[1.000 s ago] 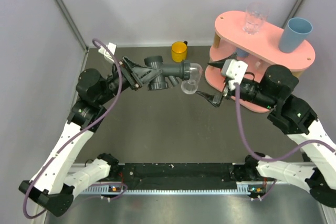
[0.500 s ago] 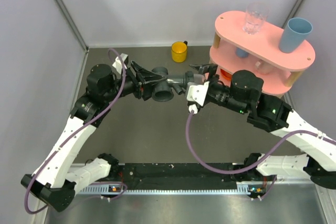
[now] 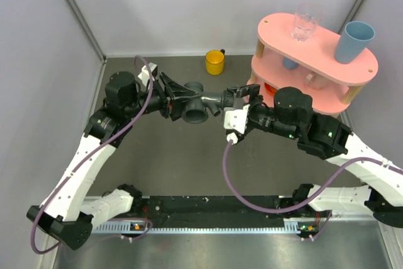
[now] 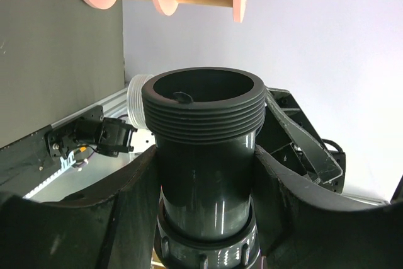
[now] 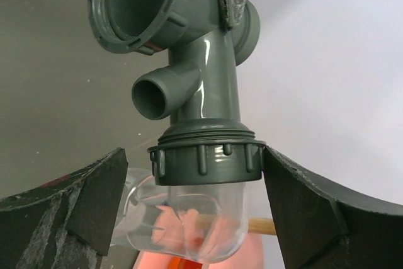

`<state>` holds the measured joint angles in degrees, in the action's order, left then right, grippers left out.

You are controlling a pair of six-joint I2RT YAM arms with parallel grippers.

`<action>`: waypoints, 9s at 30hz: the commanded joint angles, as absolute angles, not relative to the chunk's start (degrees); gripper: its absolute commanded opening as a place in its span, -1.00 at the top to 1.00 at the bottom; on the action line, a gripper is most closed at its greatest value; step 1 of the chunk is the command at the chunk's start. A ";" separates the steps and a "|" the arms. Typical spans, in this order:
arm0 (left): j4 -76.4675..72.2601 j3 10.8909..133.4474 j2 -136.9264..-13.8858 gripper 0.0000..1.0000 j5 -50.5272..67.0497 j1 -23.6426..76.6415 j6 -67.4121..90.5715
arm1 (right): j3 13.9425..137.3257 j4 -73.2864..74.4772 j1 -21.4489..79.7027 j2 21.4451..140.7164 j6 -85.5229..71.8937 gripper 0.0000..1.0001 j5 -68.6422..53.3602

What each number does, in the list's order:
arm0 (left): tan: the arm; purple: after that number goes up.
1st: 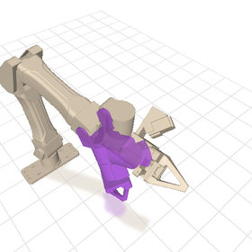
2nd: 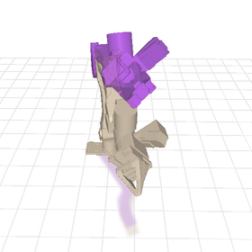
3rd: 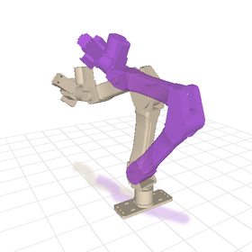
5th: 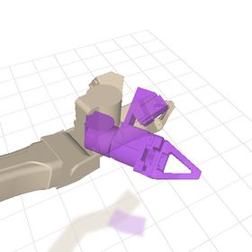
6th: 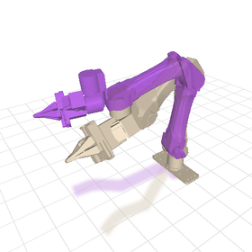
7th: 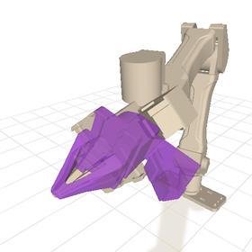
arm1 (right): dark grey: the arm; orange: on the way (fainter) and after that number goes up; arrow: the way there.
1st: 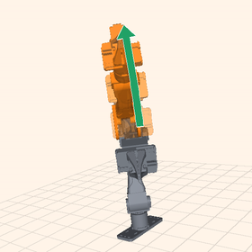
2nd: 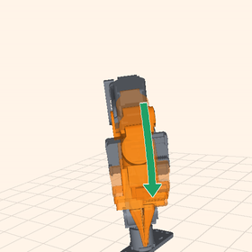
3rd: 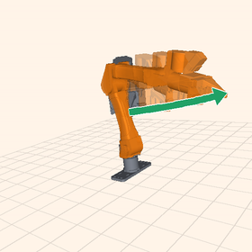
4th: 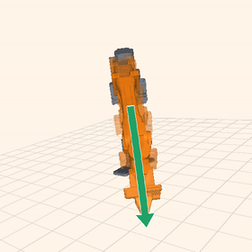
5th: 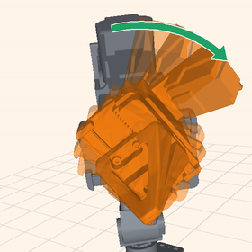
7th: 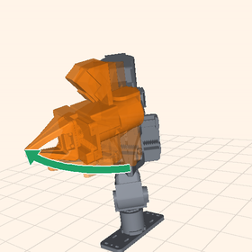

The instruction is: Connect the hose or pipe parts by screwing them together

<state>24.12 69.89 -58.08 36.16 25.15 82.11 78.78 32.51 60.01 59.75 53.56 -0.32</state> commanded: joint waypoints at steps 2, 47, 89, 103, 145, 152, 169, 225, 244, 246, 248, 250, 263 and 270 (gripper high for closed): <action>23.82 75.06 -59.32 1.00 39.72 24.79 79.28 | 80.07 34.19 60.82 59.15 54.05 -0.66 -1.85; -15.06 61.59 -51.41 1.00 37.89 24.96 63.51 | 85.00 32.71 34.10 55.21 9.66 -0.98 -27.17; -36.10 56.70 -51.16 1.00 43.85 24.96 51.80 | 95.10 36.04 48.89 68.20 17.16 1.00 -20.72; -40.88 49.74 -48.96 1.00 46.51 25.23 36.02 | 93.96 36.56 34.72 69.53 -8.70 0.42 -43.08; 3.55 68.40 -56.43 1.00 43.24 21.89 83.67 | 90.17 31.73 62.14 63.81 45.37 0.54 -1.32; -18.31 63.03 -52.83 1.00 42.45 21.80 65.41 | 92.11 34.80 59.34 65.83 30.43 0.96 -7.72; -40.34 46.32 -45.79 1.00 48.61 22.24 39.55 | 89.56 33.93 43.25 67.15 -1.13 1.00 -37.70; 18.28 70.32 -46.58 1.00 27.68 22.15 83.40 | 91.05 28.13 69.78 68.38 30.32 -0.60 9.76; -28.91 44.58 -39.02 1.00 44.37 22.59 51.00 | 100.89 30.85 47.40 71.98 1.78 1.00 -28.98; -34.34 42.90 -38.76 1.00 47.02 22.76 46.51 | 100.72 31.03 46.23 72.16 -2.63 1.00 -33.98; -40.04 41.14 -38.93 1.00 48.24 22.76 44.04 | 100.28 30.85 44.65 72.60 -6.56 1.00 -36.81; -43.14 40.96 -39.46 1.00 49.74 22.85 41.94 | 100.28 30.67 42.47 73.38 -9.21 1.00 -41.65; -35.68 45.44 -42.01 1.00 33.32 23.20 57.38 | 94.32 34.71 36.39 67.68 -6.86 -0.23 -35.34; -32.35 48.34 -41.75 1.00 27.42 23.73 63.89 | 92.11 36.74 36.30 64.95 -2.02 -0.59 -29.97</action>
<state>-30.17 44.21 -42.78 33.01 23.46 58.19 92.53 36.95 36.91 66.30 -5.37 -35.86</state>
